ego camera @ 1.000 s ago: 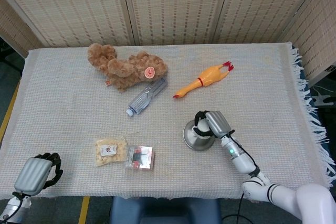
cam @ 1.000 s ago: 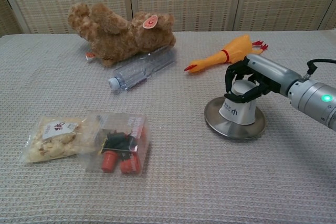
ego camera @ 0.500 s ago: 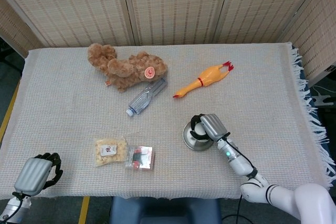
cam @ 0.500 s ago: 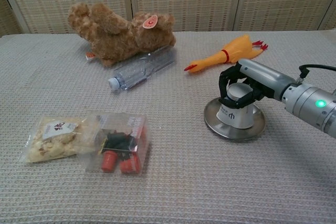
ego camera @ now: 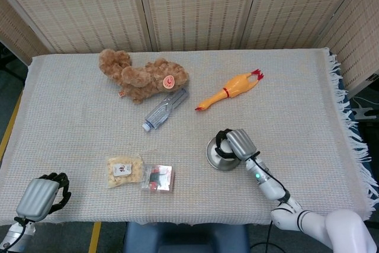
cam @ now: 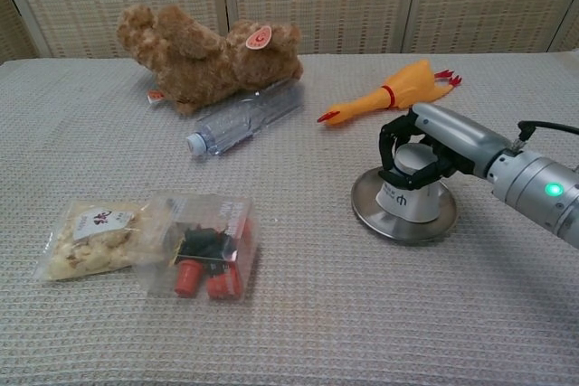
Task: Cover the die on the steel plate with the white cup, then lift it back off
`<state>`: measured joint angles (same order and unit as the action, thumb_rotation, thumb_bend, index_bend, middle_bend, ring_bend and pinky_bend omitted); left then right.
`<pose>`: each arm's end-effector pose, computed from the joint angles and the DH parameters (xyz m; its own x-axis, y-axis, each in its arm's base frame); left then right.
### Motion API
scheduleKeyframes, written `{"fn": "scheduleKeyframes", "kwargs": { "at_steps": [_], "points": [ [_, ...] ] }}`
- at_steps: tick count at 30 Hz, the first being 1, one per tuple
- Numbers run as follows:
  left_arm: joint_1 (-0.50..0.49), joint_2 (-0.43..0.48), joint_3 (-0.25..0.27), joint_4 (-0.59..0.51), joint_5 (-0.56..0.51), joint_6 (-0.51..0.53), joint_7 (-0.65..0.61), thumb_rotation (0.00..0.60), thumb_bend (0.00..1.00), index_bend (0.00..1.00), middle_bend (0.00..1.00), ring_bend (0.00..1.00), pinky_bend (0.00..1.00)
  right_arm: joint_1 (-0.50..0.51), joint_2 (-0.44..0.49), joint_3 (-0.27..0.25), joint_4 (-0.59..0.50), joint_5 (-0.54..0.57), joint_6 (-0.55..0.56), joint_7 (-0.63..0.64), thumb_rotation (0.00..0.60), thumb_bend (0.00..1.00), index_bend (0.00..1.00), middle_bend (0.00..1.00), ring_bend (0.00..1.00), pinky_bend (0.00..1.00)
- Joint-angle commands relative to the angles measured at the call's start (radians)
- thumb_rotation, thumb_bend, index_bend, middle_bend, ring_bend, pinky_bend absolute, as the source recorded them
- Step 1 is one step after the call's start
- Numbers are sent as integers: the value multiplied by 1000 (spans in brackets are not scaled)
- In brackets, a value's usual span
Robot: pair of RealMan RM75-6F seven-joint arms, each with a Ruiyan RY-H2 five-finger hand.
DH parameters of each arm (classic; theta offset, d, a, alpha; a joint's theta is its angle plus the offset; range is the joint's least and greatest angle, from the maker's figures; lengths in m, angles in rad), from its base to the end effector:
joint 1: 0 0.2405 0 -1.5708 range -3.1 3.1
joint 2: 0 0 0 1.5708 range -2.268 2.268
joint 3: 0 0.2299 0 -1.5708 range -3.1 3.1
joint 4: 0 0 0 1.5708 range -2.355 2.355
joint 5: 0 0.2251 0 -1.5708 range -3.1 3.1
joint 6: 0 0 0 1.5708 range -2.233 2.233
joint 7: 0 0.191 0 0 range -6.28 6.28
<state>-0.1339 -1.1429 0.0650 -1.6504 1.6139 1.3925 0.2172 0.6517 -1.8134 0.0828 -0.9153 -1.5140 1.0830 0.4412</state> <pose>-0.2694 0.2085 0.0791 0.5576 0.1537 0.8157 0.8260 -0.2009 -0.5267 -0.1736 -0.3689 -0.0847 0.1167 -0.3165 0.9414 -0.9294 -0.3689 -0.0088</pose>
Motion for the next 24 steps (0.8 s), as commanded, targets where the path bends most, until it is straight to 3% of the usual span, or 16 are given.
{"fn": "scheduleKeyframes", "kwargs": {
  "at_steps": [1, 6, 10, 15, 19, 24],
  "points": [
    [0, 0, 0, 0, 0, 0, 0, 600, 367, 278, 450, 437, 573, 5, 54, -21, -93, 0, -61, 122, 600, 278, 630, 556, 542, 768],
    [0, 0, 0, 0, -1, -1, -2, 600, 366, 279, 450, 437, 573, 6, 63, -21, -91, -13, -43, 112, 600, 278, 630, 556, 542, 769],
    [-1, 0, 0, 0, -2, -3, -2, 600, 366, 278, 450, 437, 573, -4, 9, -7, 16, -28, 35, 0, 600, 278, 630, 556, 542, 768],
    [-2, 0, 0, 0, -3, -5, -2, 600, 366, 278, 450, 437, 573, -6, -46, 1, 137, -40, 91, -47, 600, 278, 630, 556, 542, 769],
    [-2, 0, 0, 1, -5, -7, -2, 600, 366, 278, 450, 437, 573, -6, -63, -4, 169, -40, 87, -1, 600, 278, 630, 556, 542, 769],
    [-3, 1, 0, 0, -5, -9, 0, 600, 366, 278, 451, 437, 573, -6, -45, -20, 125, -43, 58, 68, 600, 278, 630, 556, 542, 769]
  ]
}}
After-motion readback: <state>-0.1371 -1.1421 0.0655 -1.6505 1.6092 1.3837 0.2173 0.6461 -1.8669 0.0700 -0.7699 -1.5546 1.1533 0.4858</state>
